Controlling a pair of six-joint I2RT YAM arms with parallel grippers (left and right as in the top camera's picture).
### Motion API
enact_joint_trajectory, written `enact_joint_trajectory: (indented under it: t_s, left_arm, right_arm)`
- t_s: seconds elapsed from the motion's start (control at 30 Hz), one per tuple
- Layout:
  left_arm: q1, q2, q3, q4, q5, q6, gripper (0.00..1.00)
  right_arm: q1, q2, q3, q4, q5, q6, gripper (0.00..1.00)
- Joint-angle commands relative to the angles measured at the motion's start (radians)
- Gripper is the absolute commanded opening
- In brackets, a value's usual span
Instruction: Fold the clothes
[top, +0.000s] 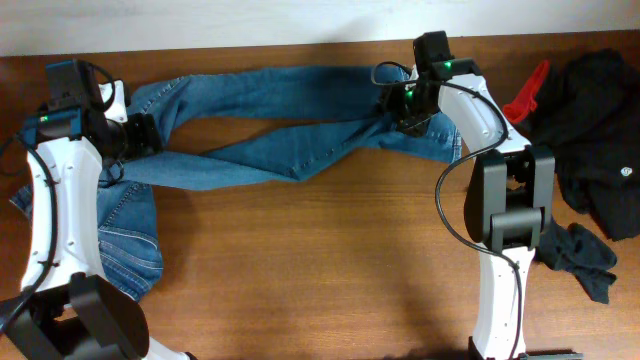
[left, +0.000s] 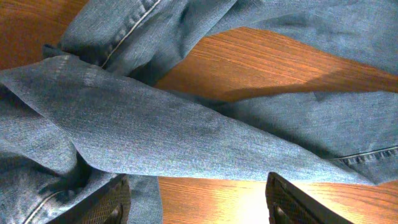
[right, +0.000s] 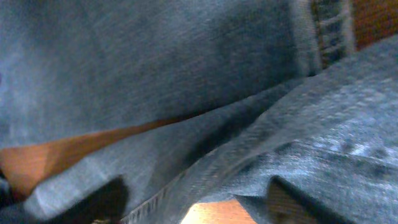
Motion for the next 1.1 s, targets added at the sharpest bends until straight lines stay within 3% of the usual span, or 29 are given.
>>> enact_joint_trajectory:
  t_s: [0.0,0.03,0.07,0.2,0.4,0.57,1.07]
  left_arm:
    - [-0.003,-0.006,0.002,-0.003,-0.008,0.016,0.69]
    - [-0.003,-0.006,0.002,-0.004,-0.008,0.016,0.69]
    - [-0.003,-0.006,0.002,-0.006,-0.008,0.016,0.69]
    - [-0.003,-0.006,0.002,-0.01,-0.008,0.016,0.7]
    - [-0.003,-0.006,0.002,-0.005,-0.007,0.016,0.7]
    - [-0.003,-0.006,0.002,0.005,-0.008,0.016,0.7]
    - [-0.026,-0.006,0.002,-0.004,-0.007,0.038,0.74]
  right_arm:
    - [-0.006,-0.031,0.008,-0.016,0.093,0.037,0.31]
    - [-0.008,-0.031,0.008,-0.025,0.112,0.036,0.21]
    - [-0.014,-0.038,0.008,-0.036,0.133,0.001,0.04]
    - [-0.055,-0.106,0.053,-0.125,0.182,-0.098,0.04]
    - [-0.143,-0.311,0.216,-0.291,0.439,-0.206,0.04]
    - [-0.245,-0.475,0.263,-0.306,0.396,-0.254,0.04]
    - [-0.215,-0.512,0.264,-0.375,0.444,-0.304,0.06]
